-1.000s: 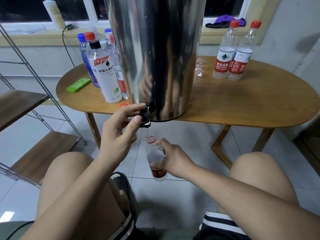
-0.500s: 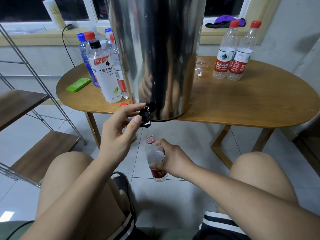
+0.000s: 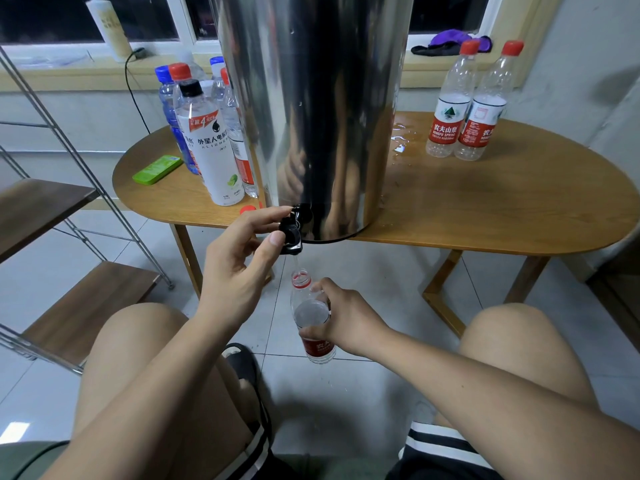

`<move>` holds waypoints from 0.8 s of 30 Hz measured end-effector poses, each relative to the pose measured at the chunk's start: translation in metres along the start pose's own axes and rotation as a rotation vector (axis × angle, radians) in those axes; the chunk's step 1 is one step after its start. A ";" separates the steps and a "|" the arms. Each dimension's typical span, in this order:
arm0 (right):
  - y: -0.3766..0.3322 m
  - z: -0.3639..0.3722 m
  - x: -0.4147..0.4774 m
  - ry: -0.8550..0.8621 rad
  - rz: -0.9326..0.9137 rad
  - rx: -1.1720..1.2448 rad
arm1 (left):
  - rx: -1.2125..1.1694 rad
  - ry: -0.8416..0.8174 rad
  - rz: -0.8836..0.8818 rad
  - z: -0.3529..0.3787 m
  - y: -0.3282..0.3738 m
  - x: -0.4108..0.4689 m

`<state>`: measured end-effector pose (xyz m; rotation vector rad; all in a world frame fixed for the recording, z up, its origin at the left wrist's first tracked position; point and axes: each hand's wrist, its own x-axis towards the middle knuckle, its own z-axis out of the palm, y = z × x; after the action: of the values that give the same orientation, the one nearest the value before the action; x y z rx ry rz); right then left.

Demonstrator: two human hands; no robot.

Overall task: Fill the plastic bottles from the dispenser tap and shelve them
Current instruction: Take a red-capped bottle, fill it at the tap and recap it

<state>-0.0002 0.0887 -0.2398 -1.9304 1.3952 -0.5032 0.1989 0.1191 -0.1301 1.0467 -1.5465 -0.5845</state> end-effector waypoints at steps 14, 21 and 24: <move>-0.002 0.000 0.000 0.002 0.008 -0.002 | -0.001 -0.010 0.012 0.001 0.001 0.000; -0.003 -0.001 -0.001 -0.009 0.015 -0.002 | 0.008 -0.010 0.011 0.000 0.001 0.000; -0.003 -0.002 -0.002 -0.009 0.016 0.002 | 0.007 -0.010 0.007 0.000 0.001 0.000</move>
<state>0.0004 0.0903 -0.2362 -1.9161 1.4031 -0.4869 0.1987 0.1197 -0.1291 1.0451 -1.5617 -0.5808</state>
